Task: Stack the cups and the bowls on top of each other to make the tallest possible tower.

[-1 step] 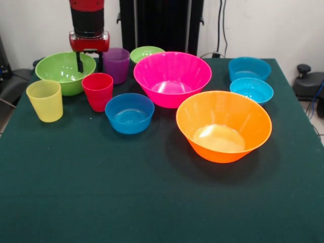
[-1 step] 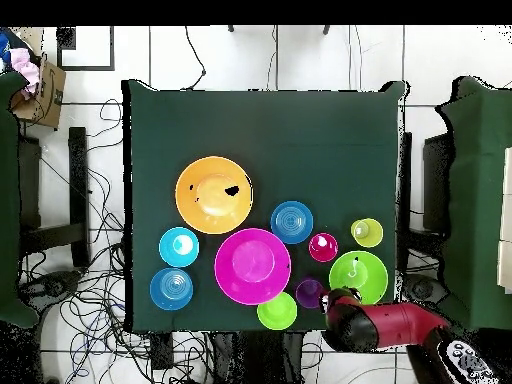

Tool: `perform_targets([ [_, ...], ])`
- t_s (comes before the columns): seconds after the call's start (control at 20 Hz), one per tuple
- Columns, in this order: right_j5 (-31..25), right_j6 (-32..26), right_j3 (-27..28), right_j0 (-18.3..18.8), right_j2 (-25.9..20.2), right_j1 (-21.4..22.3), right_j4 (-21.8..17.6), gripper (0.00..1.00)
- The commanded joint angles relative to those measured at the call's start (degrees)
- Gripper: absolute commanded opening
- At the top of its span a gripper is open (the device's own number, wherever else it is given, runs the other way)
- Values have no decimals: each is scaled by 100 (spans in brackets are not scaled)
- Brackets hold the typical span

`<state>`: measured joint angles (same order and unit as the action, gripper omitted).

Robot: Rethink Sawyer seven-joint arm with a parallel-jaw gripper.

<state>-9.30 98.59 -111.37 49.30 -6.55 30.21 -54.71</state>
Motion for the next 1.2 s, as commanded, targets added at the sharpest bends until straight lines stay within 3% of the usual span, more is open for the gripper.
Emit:
perform_targets([
  [0.05, 326, 267, 747, -300, -93, -178, -313, 100],
  [0.7, 1025, 453, 1191, -692, 358, -614, -297, 100],
  [0.75, 1051, 401, 1195, -702, 375, -618, -256, 0],
  [1.2, 1116, 346, 1199, -798, 470, -624, -176, 0],
])
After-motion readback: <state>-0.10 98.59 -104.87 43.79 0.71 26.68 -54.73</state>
